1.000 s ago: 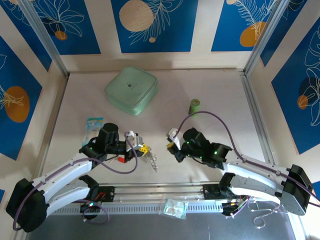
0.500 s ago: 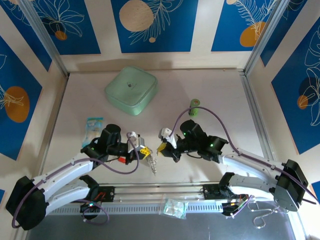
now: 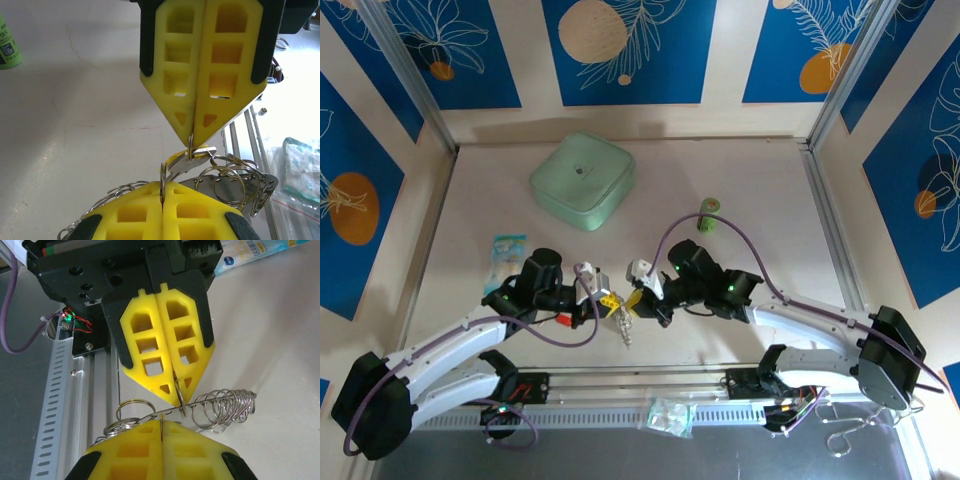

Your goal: Put the keys on the keyring

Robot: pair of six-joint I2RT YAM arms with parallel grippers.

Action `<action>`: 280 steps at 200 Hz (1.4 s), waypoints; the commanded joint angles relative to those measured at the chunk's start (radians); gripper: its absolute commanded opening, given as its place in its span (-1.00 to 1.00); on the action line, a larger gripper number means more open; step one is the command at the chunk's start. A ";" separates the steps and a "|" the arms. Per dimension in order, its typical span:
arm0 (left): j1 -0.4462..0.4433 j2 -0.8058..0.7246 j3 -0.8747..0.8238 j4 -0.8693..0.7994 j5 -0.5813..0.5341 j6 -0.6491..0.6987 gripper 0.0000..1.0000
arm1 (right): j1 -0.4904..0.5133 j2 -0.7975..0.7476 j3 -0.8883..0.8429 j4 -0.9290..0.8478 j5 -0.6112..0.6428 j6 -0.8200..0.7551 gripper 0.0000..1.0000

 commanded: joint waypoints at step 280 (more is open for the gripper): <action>-0.055 -0.099 -0.023 0.014 -0.077 0.224 -1.00 | -0.067 0.085 0.054 -0.026 -0.062 0.186 -1.00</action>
